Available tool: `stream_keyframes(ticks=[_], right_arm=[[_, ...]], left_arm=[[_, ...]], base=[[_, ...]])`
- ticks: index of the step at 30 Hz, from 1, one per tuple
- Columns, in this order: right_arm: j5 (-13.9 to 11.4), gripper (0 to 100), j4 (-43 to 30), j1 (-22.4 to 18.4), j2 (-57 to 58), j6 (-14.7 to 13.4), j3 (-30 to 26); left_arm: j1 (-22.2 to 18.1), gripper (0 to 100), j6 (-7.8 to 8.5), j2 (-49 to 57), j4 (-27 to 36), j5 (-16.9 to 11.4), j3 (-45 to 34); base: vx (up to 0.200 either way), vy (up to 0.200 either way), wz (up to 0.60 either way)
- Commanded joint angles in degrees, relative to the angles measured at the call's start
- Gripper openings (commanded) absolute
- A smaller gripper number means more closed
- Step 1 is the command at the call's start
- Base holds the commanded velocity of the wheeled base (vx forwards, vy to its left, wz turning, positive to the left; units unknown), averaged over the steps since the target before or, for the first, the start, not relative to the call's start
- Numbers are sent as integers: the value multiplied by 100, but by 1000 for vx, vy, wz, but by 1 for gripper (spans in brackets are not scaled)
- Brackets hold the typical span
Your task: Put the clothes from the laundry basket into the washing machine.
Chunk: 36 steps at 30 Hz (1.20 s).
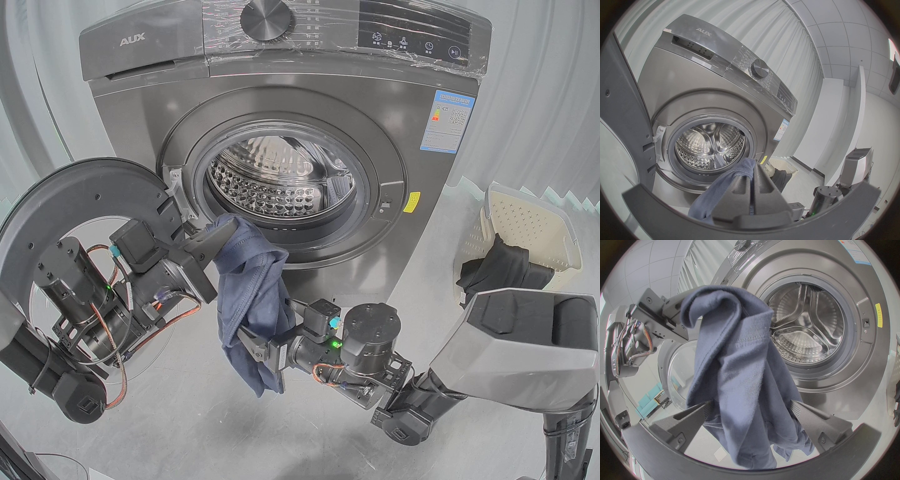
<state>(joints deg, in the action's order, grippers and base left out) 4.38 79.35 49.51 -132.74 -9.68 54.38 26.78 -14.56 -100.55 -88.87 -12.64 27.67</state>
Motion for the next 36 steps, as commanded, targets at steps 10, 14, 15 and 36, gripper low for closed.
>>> stream_keyframes(ticks=[10,14,15,36], right_arm=[[72,0,10,-143,161,-52,266],[72,0,2,-178,434,-43,2],[72,0,2,-213,477,-43,-68],[63,0,28,-670,1392,1,-490]], left_arm=[[-6,0,5,-44,1,-1,-43],[-15,0,5,-61,1,-1,-51],[-15,0,-3,-53,1,-1,-51],[248,0,-39,0,-8,-107,-359]], base=[[0,0,0],[0,0,0],[0,0,0],[0,0,0]])
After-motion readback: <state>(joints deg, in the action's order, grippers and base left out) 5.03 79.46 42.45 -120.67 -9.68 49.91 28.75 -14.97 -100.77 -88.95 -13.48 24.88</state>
